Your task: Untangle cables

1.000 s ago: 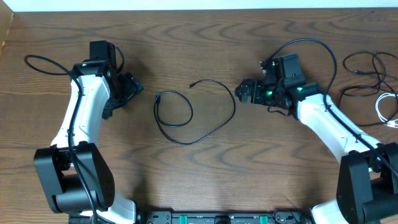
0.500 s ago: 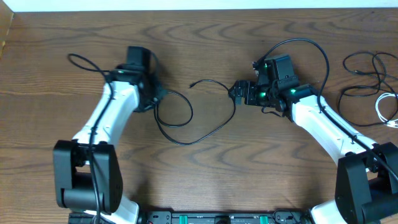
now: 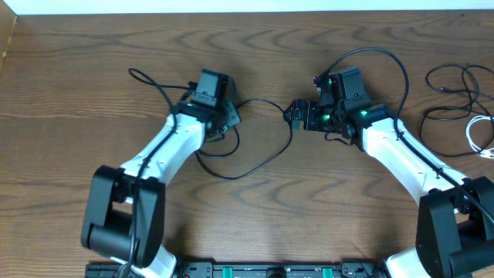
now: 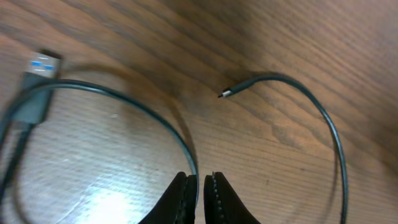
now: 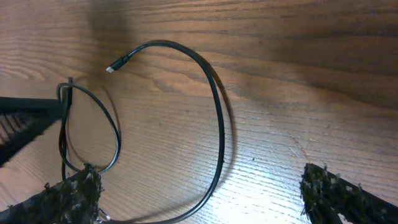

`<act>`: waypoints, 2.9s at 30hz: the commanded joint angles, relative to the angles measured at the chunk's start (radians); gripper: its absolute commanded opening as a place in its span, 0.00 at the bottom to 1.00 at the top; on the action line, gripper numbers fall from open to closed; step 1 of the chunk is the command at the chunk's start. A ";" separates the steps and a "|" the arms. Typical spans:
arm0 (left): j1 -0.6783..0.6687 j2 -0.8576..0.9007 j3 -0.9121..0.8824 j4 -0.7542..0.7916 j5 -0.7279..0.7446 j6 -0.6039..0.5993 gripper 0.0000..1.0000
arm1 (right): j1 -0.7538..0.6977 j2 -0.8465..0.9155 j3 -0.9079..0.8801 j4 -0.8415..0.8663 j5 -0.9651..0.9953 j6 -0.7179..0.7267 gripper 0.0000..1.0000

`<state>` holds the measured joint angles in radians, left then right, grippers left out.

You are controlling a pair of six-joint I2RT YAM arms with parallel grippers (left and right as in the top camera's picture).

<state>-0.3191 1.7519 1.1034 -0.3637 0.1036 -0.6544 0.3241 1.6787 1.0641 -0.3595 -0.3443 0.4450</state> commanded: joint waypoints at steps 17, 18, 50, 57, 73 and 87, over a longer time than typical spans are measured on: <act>-0.037 0.195 -0.010 0.021 0.359 -0.065 0.12 | 0.011 0.010 -0.011 -0.043 -0.035 0.141 0.99; -0.043 0.195 -0.010 0.021 0.391 -0.065 0.12 | 0.011 0.010 -0.023 -0.045 -0.053 0.178 0.99; 0.028 0.097 0.046 -0.041 0.610 0.018 0.08 | 0.137 0.010 -0.406 0.482 -0.124 0.388 0.91; 0.147 -0.058 0.046 -0.262 0.342 0.115 0.08 | 0.175 0.010 -0.387 0.501 -0.059 0.370 0.75; 0.256 -0.131 0.046 -0.309 0.276 0.119 1.00 | 0.285 0.127 0.161 0.037 0.143 0.174 0.83; 0.256 -0.131 0.046 -0.309 0.276 0.119 1.00 | 0.306 0.443 0.249 0.167 0.348 -0.062 0.82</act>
<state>-0.0654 1.6253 1.1290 -0.6720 0.3897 -0.5484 0.6151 2.0716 1.3079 -0.1936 -0.1032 0.4683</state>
